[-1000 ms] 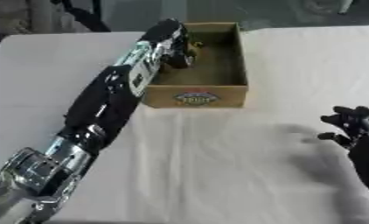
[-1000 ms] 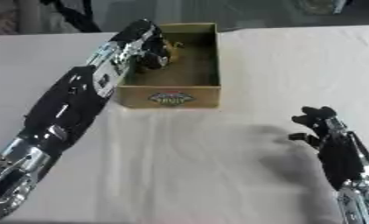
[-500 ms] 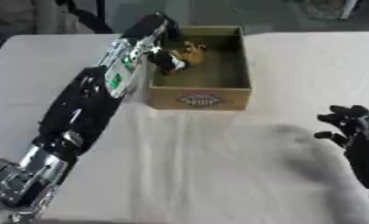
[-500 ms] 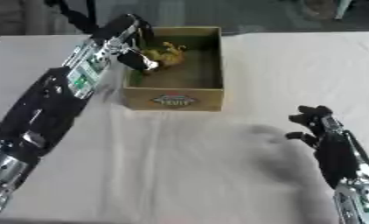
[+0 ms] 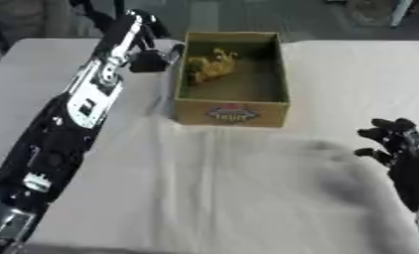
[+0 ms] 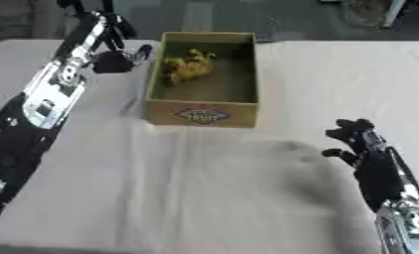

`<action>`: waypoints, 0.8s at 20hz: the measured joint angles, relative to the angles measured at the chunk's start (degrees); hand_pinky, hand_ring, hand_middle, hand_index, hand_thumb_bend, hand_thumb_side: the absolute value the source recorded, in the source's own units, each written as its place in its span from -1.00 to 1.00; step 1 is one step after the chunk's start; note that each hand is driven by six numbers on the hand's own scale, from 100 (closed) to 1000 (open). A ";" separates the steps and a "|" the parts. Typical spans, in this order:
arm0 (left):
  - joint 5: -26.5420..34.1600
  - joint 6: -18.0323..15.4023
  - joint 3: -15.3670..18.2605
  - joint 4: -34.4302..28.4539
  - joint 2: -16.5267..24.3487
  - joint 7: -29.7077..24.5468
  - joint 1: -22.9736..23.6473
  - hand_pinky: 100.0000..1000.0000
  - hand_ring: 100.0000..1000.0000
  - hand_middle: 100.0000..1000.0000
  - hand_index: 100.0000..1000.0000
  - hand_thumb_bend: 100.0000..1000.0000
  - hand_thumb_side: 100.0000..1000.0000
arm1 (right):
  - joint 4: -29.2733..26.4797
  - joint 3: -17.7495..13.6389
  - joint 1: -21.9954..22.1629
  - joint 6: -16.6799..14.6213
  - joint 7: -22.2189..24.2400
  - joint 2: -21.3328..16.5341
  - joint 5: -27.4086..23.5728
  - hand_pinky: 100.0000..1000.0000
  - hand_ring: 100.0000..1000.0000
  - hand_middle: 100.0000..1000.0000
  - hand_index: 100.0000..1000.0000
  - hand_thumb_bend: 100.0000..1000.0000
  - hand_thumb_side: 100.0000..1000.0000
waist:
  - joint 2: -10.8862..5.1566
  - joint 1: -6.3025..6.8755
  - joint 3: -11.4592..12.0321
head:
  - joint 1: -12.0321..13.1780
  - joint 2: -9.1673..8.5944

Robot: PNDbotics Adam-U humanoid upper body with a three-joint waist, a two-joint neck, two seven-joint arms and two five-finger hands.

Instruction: Pick up objects on the table and place them in the box.

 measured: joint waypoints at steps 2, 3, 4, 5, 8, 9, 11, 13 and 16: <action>3.94 0.52 1.50 -3.42 0.64 2.39 2.97 -0.09 -0.12 -0.07 0.08 -0.58 -0.41 | 0.00 -0.04 0.00 -0.10 -0.10 0.00 -0.01 0.09 0.61 0.12 0.48 -1.00 0.45 | 0.00 -0.19 0.18 | -0.15 0.05; 6.05 0.64 2.16 -4.81 0.80 3.62 4.27 -0.09 -0.13 -0.08 0.08 -0.62 -0.36 | 0.00 -0.12 0.00 -0.12 -0.12 0.00 -0.03 0.10 0.61 0.12 0.48 -1.00 0.45 | 0.00 -0.13 0.22 | -0.23 0.05; 8.16 0.63 2.76 -6.12 0.81 4.88 5.41 -0.10 -0.13 -0.08 0.08 -0.64 -0.32 | 0.00 -0.21 0.00 -0.13 -0.14 0.00 -0.04 0.10 0.61 0.13 0.48 -1.00 0.45 | 0.00 -0.10 0.34 | -0.32 0.06; 10.22 0.50 3.30 -7.27 0.81 6.11 6.61 -0.10 -0.13 -0.08 0.08 -0.64 -0.30 | 0.00 -0.31 0.00 -0.16 -0.15 0.00 -0.06 0.10 0.61 0.13 0.48 -1.00 0.45 | 0.00 -0.12 0.45 | -0.37 0.07; 15.67 -0.17 4.53 -9.92 0.81 9.31 9.99 -0.11 -0.14 -0.09 0.07 -0.67 -0.18 | 0.00 -0.34 0.01 -0.31 -0.25 -0.01 -0.22 0.10 0.61 0.13 0.48 -1.00 0.43 | -0.05 -0.16 0.98 | -0.40 0.11; 17.26 -0.44 4.84 -10.64 0.81 10.14 10.96 -0.12 -0.14 -0.09 0.07 -0.68 -0.13 | -0.01 -0.34 0.01 -0.38 -0.27 -0.01 -0.28 0.10 0.61 0.13 0.48 -1.00 0.43 | -0.14 -0.14 1.10 | -0.40 0.12; 20.32 -0.97 5.31 -11.79 0.76 11.50 12.50 -0.12 -0.15 -0.10 0.07 -0.68 -0.04 | -0.02 -0.36 0.02 -0.48 -0.25 -0.01 -0.49 0.10 0.61 0.13 0.48 -1.00 0.42 | -0.21 -0.13 1.20 | -0.40 0.12; 23.35 -1.51 5.59 -12.80 0.52 12.52 13.84 -0.13 -0.15 -0.10 0.06 -0.68 0.04 | -0.02 -0.38 0.05 -0.60 -0.20 -0.01 -0.61 0.10 0.61 0.13 0.48 -1.00 0.42 | -0.21 -0.10 1.20 | -0.41 0.13; 27.33 -2.38 5.81 -14.05 -0.49 13.49 15.47 -0.13 -0.15 -0.11 0.06 -0.66 0.12 | -0.02 -0.58 0.06 -0.82 -0.22 -0.01 -0.84 0.10 0.61 0.13 0.48 -1.00 0.41 | -0.24 -0.10 1.28 | -0.41 0.28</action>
